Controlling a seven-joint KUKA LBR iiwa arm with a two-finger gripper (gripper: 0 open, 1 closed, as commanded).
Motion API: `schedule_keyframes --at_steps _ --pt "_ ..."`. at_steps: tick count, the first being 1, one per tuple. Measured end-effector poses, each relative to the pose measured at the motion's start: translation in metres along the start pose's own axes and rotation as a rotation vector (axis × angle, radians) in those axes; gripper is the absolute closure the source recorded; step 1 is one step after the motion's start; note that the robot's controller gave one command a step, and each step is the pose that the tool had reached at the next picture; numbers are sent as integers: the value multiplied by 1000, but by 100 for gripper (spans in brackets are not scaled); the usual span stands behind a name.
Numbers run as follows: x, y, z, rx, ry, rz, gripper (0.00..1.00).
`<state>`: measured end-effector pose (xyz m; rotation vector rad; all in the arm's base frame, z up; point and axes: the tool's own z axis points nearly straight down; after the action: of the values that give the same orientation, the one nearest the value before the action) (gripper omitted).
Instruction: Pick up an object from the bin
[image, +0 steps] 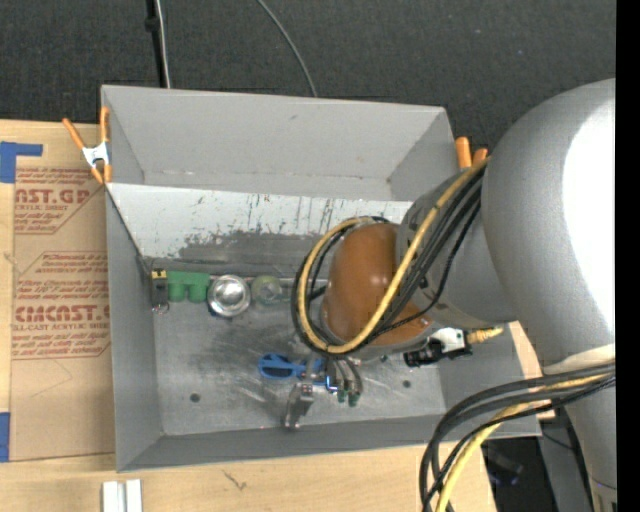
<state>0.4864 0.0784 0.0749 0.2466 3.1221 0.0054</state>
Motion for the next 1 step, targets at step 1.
schedule_keyframes --at_steps 1 --pt "2 0 -1 2 12 -1 100"
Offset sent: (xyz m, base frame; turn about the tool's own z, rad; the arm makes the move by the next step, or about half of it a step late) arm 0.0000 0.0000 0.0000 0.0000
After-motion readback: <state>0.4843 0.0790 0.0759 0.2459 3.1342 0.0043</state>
